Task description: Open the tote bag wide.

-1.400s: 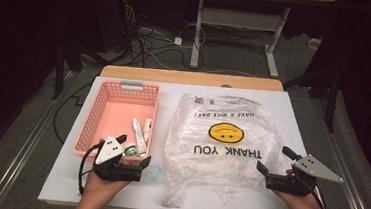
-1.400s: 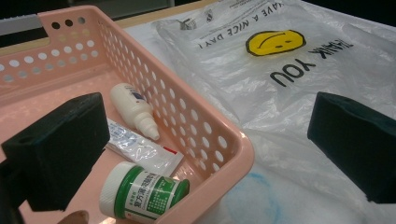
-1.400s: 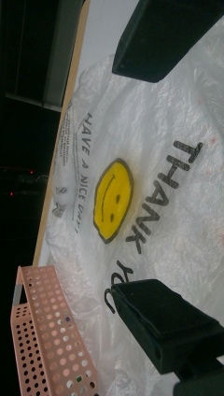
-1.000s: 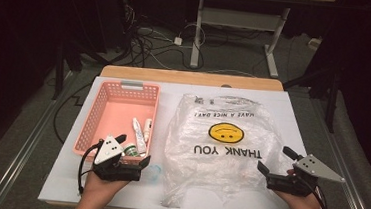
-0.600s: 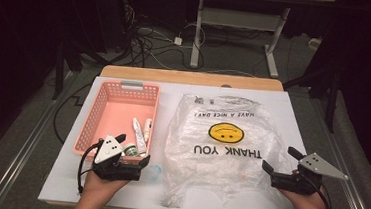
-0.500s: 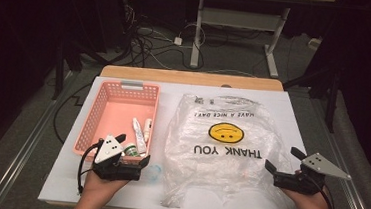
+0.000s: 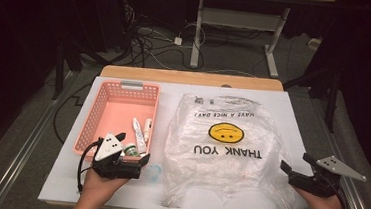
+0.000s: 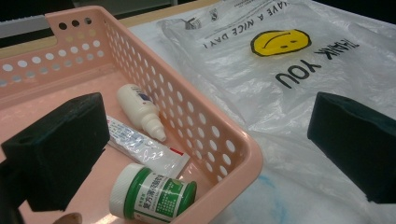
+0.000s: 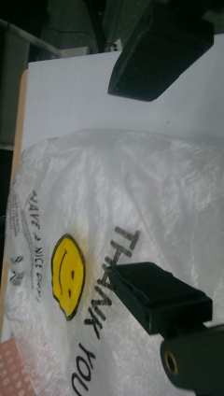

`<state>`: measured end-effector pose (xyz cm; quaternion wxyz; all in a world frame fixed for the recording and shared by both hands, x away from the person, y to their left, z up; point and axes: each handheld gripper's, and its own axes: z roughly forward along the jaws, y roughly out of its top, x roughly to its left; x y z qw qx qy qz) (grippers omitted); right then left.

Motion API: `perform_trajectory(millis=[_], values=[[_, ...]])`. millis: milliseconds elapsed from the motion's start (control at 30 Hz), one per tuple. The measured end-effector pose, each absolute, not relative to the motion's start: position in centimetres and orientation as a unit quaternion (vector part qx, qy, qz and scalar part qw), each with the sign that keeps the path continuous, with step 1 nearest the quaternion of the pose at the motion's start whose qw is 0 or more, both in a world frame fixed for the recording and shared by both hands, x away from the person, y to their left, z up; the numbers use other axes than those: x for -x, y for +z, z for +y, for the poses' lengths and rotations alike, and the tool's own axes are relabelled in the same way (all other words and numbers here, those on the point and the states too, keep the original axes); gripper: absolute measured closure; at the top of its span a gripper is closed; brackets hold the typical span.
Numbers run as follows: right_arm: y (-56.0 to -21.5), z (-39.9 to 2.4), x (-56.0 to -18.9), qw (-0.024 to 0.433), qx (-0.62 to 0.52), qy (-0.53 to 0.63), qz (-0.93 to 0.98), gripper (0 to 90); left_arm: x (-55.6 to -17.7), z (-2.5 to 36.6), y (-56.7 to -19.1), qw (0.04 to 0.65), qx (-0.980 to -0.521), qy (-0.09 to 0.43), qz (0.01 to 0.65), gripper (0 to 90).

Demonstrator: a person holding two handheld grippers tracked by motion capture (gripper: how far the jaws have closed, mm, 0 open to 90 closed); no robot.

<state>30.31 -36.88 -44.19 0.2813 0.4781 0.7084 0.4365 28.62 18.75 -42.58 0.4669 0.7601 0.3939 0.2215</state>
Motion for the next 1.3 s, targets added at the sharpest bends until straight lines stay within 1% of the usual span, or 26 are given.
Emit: perform_trajectory(millis=[67,233,500,567,833,933,1000,1033,1067,1100,1300], values=[[-44.5,-37.5,-30.4,0.274,-0.490,0.430,0.707,18.5,-28.7,18.7,-42.6,0.468,-0.760,0.222,0.393,0.0],[-45.3,-38.6,-30.6,0.249,-0.522,0.415,0.702,29.8,-28.8,18.7,-42.6,0.469,-0.759,0.224,0.392,0.0],[-46.5,-39.1,-31.1,0.215,-0.547,0.387,0.711,39.3,-28.9,18.5,-42.5,0.470,-0.760,0.223,0.389,0.0],[-46.8,-39.0,-31.2,0.208,-0.548,0.380,0.715,43.2,-28.9,18.5,-42.6,0.470,-0.761,0.222,0.389,0.0],[-47.2,-38.5,-31.6,0.202,-0.545,0.358,0.730,54.9,-29.0,18.5,-42.6,0.470,-0.761,0.219,0.390,0.0],[-47.2,-38.4,-31.6,0.203,-0.544,0.352,0.734,61.3,-29.0,18.5,-42.6,0.470,-0.761,0.219,0.391,0.0],[-47.2,-38.3,-31.5,0.209,-0.542,0.346,0.737,69.9,-29.0,18.5,-42.7,0.468,-0.761,0.219,0.392,0.0],[-47.2,-38.2,-31.4,0.213,-0.539,0.343,0.739,76.4,-29.0,18.5,-42.7,0.468,-0.761,0.219,0.392,0.0],[-47.2,-38.2,-31.3,0.215,-0.535,0.340,0.743,84.8,-29.0,18.5,-42.7,0.468,-0.761,0.217,0.392,0.0],[-47.2,-38.2,-31.1,0.214,-0.529,0.342,0.747,90.0,-29.0,18.4,-42.7,0.468,-0.762,0.217,0.391,0.0],[-46.4,-36.5,-29.2,0.223,-0.505,0.351,0.756,90.0,-29.0,18.7,-42.5,0.472,-0.759,0.220,0.391,0.0]])
